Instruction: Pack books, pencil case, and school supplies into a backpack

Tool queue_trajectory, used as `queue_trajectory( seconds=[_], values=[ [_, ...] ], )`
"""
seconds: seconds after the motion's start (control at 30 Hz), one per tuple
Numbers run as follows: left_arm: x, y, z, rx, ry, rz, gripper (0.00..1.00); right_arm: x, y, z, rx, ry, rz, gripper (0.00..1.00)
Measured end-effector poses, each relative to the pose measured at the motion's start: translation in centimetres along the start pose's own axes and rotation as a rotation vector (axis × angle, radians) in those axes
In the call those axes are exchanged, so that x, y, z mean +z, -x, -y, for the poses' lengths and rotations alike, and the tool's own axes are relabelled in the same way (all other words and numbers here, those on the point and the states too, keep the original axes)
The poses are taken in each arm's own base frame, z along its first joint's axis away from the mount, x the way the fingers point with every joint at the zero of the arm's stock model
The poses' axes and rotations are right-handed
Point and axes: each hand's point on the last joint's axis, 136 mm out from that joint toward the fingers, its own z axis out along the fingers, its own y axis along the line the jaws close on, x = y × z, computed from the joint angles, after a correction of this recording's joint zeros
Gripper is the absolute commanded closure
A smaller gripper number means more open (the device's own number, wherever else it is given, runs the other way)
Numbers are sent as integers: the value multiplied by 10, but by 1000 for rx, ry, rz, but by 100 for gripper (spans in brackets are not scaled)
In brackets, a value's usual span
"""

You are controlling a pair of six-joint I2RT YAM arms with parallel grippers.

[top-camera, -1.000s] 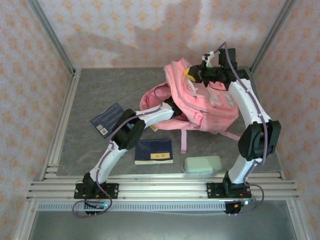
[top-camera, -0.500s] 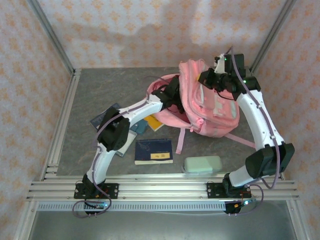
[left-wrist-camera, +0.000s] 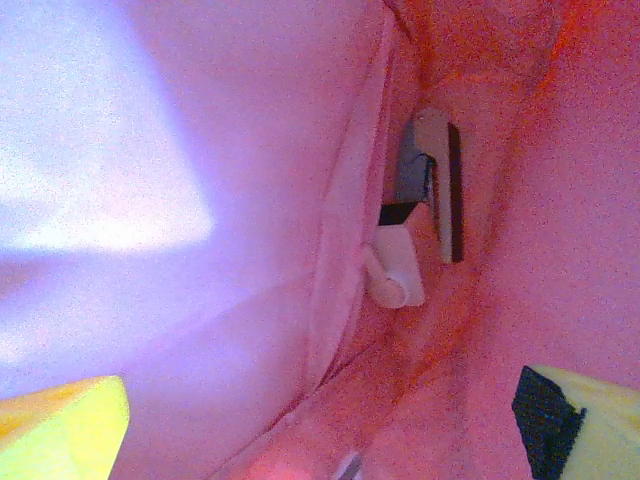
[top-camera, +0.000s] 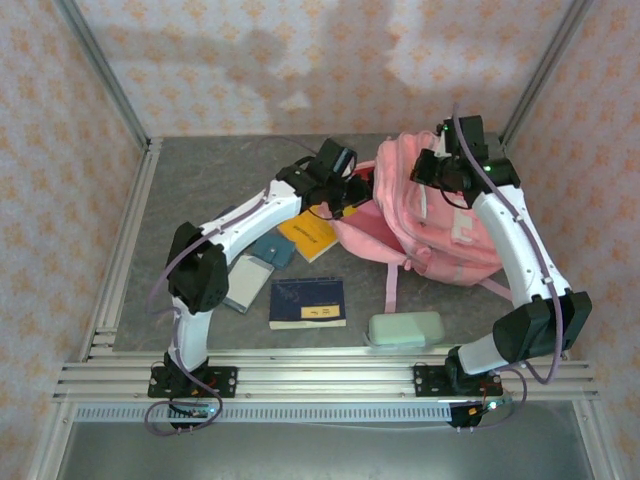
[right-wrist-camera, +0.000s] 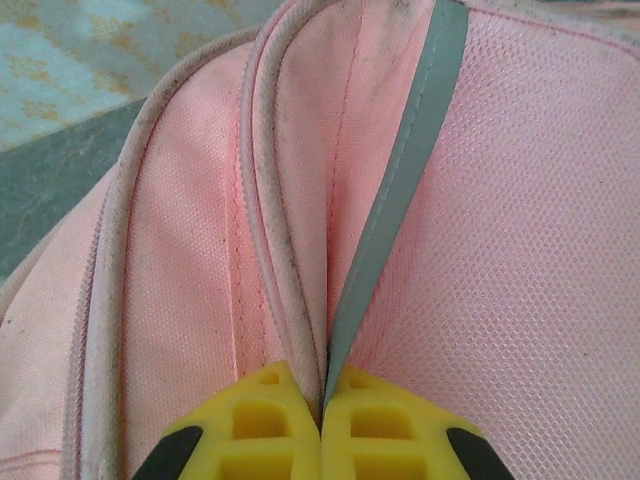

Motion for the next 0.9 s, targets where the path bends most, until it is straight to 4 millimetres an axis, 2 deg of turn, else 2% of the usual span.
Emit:
queue_trajectory(
  seconds=[0.1, 0.27, 0.33, 0.43, 0.6, 0.67, 0.77, 0.83, 0.9],
  values=[
    [-32, 2, 0, 21, 37, 32, 0, 1, 1, 3, -14, -41, 16, 100],
    [-115, 7, 11, 59, 48, 161, 2, 4, -2, 1, -57, -120, 44, 100],
    [-147, 3, 6, 70, 76, 212, 2, 11, -10, -1, -66, -142, 38, 100],
    [-180, -5, -14, 70, 149, 265, 2, 25, -28, -2, -60, -162, 21, 100],
    [-209, -22, -71, 39, 306, 296, 2, 49, -57, 1, -37, -199, -51, 95],
    [-216, -29, -95, 26, 367, 292, 2, 59, -65, 1, -39, -211, -78, 83],
    [-220, -40, -124, 16, 441, 259, 2, 69, -73, 1, -41, -221, -107, 59],
    [-218, -48, -137, 20, 480, 224, 2, 70, -74, 1, -35, -222, -112, 49],
    [-214, -55, -146, 27, 508, 188, 2, 69, -75, 1, -34, -226, -115, 43]
  ],
)
